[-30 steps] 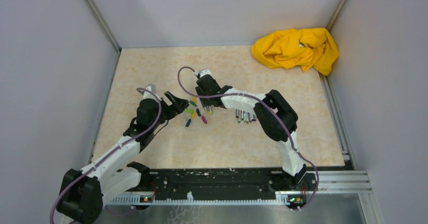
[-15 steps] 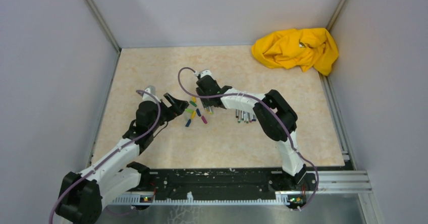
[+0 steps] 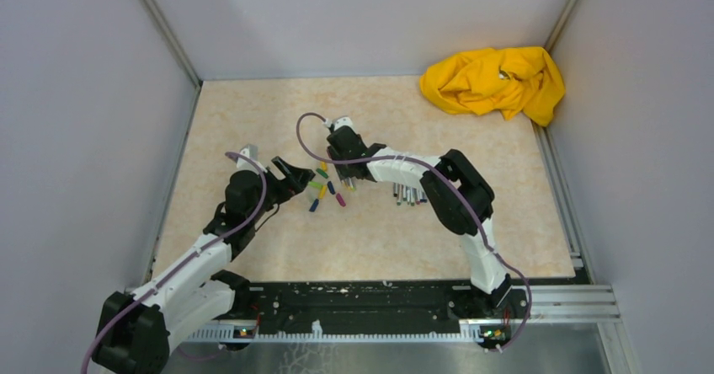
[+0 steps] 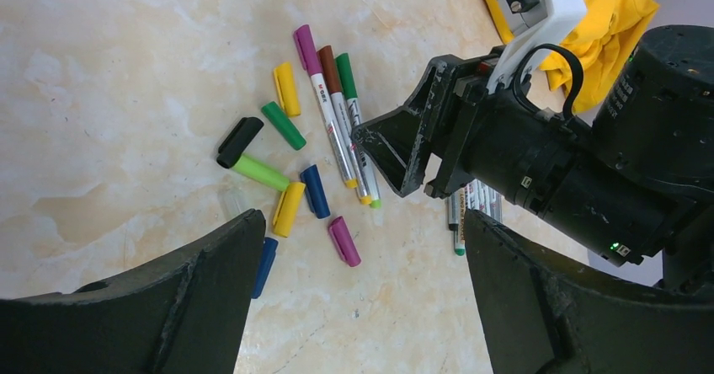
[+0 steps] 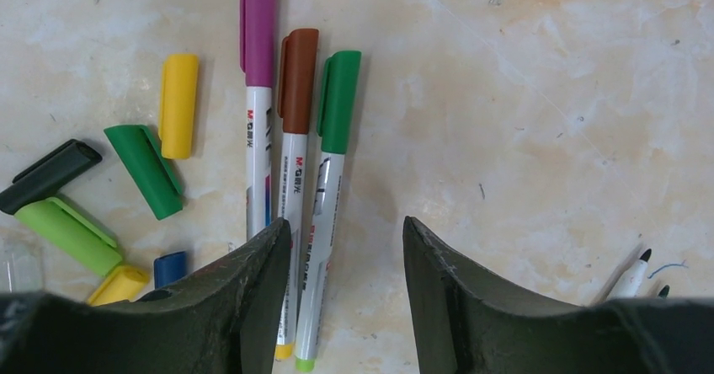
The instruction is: Open the pen caps
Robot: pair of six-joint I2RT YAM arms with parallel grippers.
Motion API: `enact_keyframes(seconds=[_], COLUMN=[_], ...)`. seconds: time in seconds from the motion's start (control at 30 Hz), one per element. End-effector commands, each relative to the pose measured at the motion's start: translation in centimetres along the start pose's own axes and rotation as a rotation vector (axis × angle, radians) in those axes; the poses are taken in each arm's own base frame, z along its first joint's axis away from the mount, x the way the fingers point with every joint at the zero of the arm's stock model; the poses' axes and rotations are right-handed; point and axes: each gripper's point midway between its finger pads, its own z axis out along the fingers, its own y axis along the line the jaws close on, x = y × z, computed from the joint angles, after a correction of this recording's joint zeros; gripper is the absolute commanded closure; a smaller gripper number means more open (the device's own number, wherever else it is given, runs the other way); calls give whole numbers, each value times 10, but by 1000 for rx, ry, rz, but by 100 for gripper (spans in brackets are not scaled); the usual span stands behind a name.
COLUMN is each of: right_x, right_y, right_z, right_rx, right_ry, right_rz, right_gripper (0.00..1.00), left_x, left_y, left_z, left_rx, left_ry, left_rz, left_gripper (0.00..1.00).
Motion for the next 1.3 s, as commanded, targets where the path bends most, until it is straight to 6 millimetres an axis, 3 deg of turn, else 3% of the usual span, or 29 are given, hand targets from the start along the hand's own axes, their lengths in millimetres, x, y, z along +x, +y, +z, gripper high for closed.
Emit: enact_keyframes(seconds=[0.0, 0.4, 0.57, 0.9, 1.13, 1.27], right_x=[-13, -5, -12, -44, -50, -44], right_y=[7, 8, 11, 8, 3, -5], right_z=[5, 9, 0, -30, -35, -29], right_rx=[-4, -26, -54, -77, -64, -41], right_ry=[-29, -15, -36, -138, -153, -134], right_rz=[3, 16, 19, 44, 38, 43], right_gripper=[50, 53, 54, 54, 54, 54], left_x=[-3, -1, 1, 4, 5, 5], left_y=[-6, -4, -3, -2, 1, 1], left_z=[-2, -2, -2, 0, 1, 0], left_rx=[33, 30, 29, 27, 17, 17], left_ry=[-20, -16, -12, -3, -2, -3], left_rz=[4, 2, -2, -9, -6, -3], left_gripper=[8, 8, 8, 9, 9, 9])
